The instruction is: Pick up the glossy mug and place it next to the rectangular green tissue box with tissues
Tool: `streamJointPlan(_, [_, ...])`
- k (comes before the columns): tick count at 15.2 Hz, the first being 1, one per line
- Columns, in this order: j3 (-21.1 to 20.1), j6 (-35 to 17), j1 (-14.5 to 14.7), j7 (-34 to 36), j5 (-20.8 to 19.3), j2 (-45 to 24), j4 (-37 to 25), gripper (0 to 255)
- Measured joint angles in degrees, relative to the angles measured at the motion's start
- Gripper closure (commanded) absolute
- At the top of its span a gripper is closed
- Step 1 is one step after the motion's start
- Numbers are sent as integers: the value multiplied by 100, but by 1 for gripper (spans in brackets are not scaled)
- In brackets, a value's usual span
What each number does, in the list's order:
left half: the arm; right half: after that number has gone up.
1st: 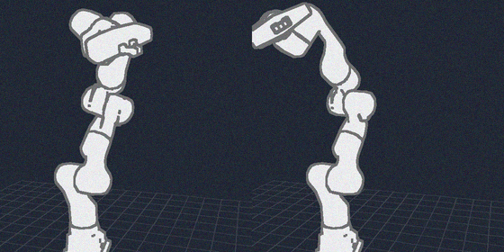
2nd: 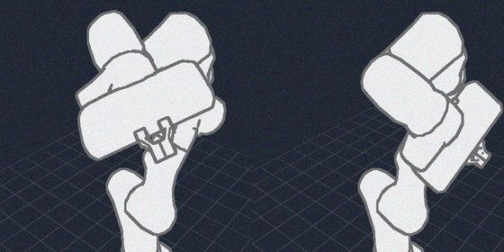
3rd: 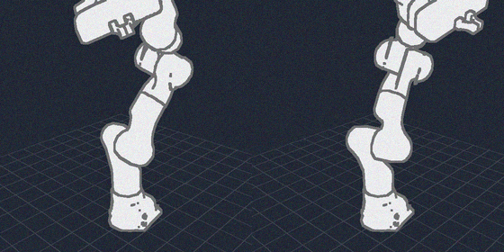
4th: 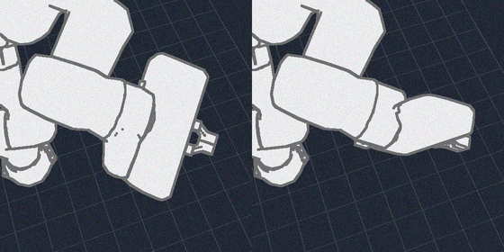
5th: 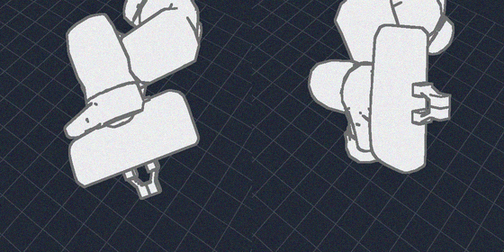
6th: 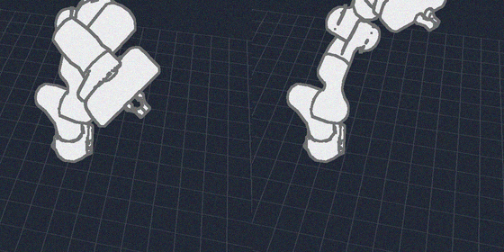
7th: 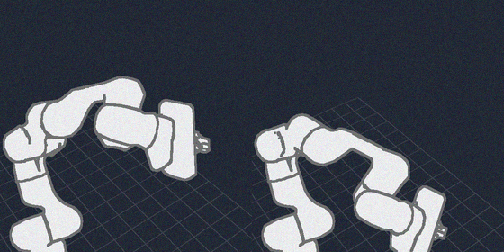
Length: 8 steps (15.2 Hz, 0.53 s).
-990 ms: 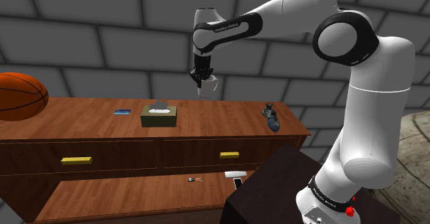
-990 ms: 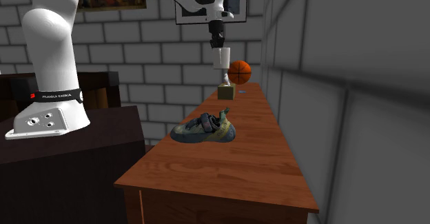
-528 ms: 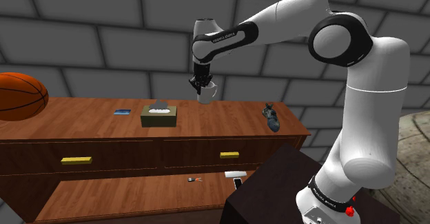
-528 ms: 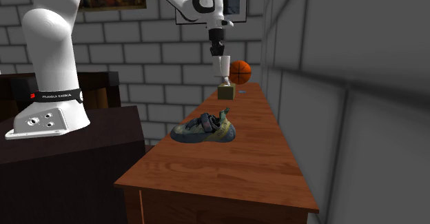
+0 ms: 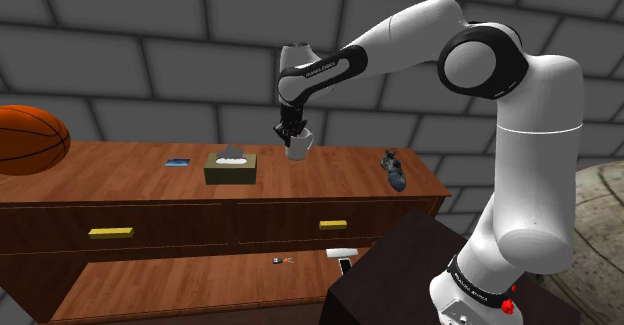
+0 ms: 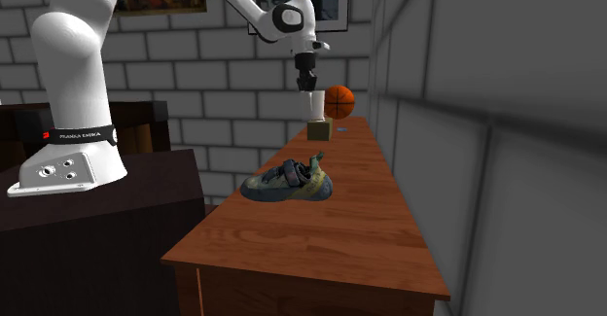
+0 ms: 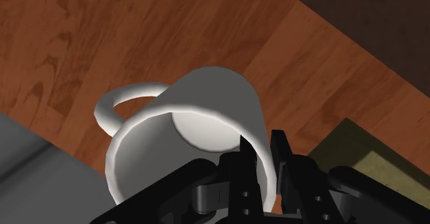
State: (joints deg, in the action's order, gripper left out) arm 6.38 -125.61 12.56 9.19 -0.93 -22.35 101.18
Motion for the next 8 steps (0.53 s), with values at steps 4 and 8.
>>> streamJointPlan(4, [-7,-258,-4,4,11,-129,129,255])
streamJointPlan(8, [-14,-508,-14,3,26,-302,206,255])
